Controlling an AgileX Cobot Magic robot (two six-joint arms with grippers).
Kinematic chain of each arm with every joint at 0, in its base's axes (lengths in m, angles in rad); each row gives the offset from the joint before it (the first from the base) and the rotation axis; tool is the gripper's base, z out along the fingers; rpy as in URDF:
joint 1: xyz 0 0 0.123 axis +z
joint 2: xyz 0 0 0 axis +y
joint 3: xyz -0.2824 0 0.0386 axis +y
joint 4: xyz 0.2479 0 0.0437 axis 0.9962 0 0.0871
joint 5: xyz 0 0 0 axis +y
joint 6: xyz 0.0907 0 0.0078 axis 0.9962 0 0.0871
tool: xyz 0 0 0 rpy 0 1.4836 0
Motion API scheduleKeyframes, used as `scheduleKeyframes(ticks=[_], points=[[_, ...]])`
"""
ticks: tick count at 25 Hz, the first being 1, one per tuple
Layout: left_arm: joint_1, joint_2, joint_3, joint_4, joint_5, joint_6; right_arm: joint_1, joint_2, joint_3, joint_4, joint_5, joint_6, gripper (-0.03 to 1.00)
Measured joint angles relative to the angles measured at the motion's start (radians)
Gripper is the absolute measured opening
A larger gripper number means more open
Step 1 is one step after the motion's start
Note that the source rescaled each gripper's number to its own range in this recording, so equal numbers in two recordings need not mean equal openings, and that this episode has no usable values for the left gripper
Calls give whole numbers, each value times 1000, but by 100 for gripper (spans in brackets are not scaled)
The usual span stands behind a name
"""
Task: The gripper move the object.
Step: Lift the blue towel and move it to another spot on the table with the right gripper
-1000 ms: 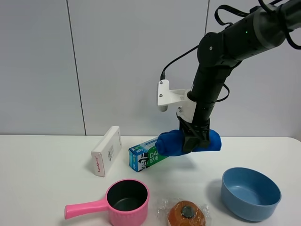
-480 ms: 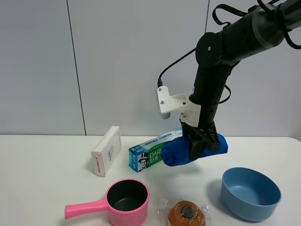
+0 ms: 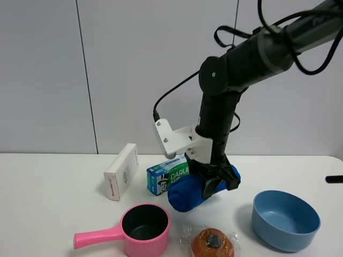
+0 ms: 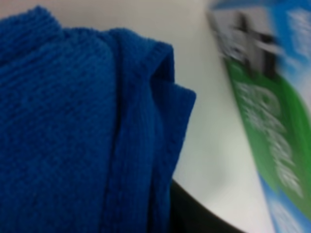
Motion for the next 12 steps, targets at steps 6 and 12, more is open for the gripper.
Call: scheduleKeyframes(ticks=[6, 12], points=[[0, 0, 0, 0, 0, 0, 2, 19, 0, -43, -27, 0, 0], [0, 0, 0, 0, 0, 0, -3, 20, 0, -56, -27, 1, 0]])
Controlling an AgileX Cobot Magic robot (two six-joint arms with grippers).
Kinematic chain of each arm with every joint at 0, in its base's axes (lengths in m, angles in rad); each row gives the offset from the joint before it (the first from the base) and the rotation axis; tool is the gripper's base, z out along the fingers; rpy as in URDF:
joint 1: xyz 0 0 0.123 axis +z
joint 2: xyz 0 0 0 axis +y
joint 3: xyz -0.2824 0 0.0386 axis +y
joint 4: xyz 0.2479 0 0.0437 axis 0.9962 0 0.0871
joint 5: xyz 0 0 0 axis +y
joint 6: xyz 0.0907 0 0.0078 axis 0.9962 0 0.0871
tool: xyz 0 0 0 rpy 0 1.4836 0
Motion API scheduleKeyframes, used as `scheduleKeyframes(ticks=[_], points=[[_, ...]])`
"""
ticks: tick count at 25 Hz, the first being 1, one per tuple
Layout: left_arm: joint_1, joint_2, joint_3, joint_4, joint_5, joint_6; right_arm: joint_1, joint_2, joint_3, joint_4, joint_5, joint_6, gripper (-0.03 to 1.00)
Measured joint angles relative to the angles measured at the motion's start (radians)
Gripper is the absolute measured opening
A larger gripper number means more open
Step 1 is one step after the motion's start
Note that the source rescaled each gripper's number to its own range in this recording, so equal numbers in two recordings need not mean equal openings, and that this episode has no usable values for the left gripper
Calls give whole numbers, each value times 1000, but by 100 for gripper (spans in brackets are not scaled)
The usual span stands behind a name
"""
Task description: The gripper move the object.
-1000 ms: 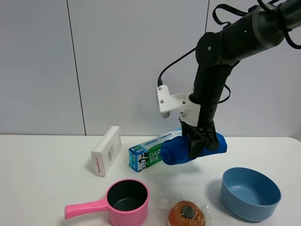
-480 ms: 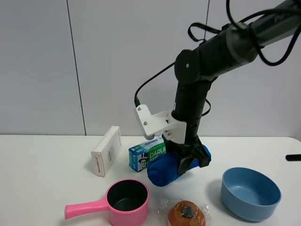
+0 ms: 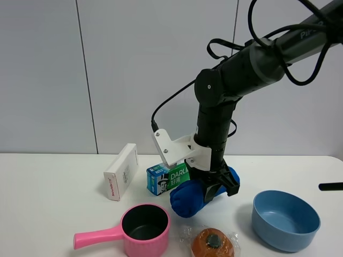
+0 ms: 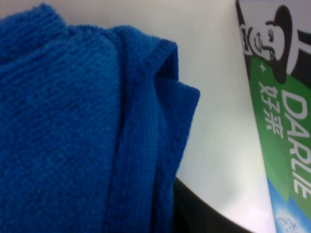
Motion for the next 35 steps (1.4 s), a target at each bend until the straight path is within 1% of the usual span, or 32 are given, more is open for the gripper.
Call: scheduleKeyframes(ticks=[4, 10, 13, 15, 16, 19, 20, 21, 23, 25, 31, 35], points=[[0, 0, 0, 0, 0, 0, -1, 4, 0, -9, -2, 3, 0], [0, 0, 0, 0, 0, 0, -1, 10, 0, -8, -19, 44, 0], [0, 0, 0, 0, 0, 0, -1, 10, 0, -8, -23, 85, 0], [0, 0, 0, 0, 0, 0, -1, 10, 0, -8, -37, 136, 0], [0, 0, 0, 0, 0, 0, -1, 10, 0, -8, -53, 172, 5], [0, 0, 0, 0, 0, 0, -1, 10, 0, -8, -90, 287, 34], [0, 0, 0, 0, 0, 0, -1, 10, 0, -8, -97, 315, 42], [0, 0, 0, 0, 0, 0, -1, 10, 0, -8, -100, 331, 47], [0, 0, 0, 0, 0, 0, -1, 10, 0, -8, -100, 348, 51], [0, 0, 0, 0, 0, 0, -1, 10, 0, -8, -100, 351, 53], [0, 0, 0, 0, 0, 0, -1, 6, 0, -6, -100, 359, 54], [0, 0, 0, 0, 0, 0, -1, -34, 0, 4, -98, 413, 54]])
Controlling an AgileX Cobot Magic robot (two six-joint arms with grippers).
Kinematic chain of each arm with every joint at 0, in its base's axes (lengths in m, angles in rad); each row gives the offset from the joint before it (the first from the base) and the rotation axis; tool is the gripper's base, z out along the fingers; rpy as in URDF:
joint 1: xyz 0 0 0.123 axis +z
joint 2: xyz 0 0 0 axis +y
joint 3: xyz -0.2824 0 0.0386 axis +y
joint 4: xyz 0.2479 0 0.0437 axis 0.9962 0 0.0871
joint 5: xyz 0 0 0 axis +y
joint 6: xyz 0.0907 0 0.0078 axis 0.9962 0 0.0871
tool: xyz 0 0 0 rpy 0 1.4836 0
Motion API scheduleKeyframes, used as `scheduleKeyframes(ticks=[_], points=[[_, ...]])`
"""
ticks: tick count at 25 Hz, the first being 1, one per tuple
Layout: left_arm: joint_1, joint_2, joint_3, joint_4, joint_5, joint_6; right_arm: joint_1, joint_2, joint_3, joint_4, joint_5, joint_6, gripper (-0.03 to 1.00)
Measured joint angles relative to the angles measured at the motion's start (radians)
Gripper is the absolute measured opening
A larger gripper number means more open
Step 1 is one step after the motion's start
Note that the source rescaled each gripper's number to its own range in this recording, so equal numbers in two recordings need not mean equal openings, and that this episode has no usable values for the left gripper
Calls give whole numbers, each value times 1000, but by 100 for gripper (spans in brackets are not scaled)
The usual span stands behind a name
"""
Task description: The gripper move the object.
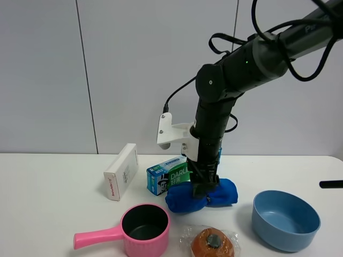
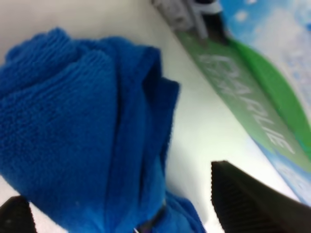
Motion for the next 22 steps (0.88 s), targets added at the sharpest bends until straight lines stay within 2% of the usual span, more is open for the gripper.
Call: scheduleKeyframes(ticks=[8, 14, 17, 22], points=[[0, 0, 0, 0, 0, 0, 0, -189, 0, -28, -2, 95, 54], [0, 0, 0, 0, 0, 0, -21, -320, 0, -154, -46, 314, 54], [0, 0, 0, 0, 0, 0, -71, -383, 0, -195, -53, 430, 54], [0, 0, 0, 0, 0, 0, -195, -477, 0, -209, -53, 530, 54]])
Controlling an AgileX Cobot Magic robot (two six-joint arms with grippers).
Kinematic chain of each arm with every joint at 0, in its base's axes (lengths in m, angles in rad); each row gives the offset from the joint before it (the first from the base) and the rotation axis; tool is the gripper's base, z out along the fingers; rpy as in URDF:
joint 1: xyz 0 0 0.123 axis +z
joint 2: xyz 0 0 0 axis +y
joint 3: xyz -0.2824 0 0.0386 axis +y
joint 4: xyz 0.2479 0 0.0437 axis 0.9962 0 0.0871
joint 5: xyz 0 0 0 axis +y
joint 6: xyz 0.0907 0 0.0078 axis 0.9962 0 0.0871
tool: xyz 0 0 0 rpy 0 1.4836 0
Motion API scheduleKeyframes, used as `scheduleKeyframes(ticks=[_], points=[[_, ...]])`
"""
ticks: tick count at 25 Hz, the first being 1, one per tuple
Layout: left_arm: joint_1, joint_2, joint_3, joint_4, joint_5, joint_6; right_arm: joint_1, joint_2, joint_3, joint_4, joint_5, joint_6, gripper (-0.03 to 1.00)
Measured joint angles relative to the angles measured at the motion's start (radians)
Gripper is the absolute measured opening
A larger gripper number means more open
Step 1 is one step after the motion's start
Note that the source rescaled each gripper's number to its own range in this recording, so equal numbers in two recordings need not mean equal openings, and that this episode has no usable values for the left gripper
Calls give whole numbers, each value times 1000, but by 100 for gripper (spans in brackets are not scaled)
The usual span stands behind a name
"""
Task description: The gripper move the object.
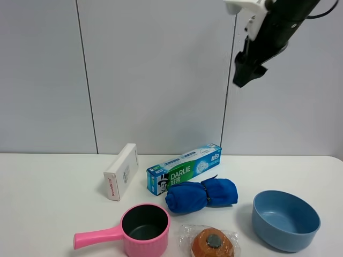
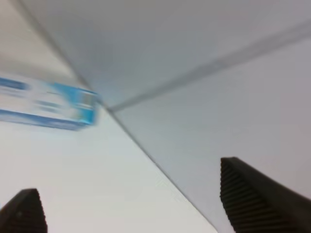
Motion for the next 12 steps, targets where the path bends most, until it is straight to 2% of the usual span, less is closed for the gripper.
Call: scheduleKeyframes(ticks=[12], points=[[0, 0, 0, 0, 0, 0, -290, -266, 0, -4, 42, 55, 54]])
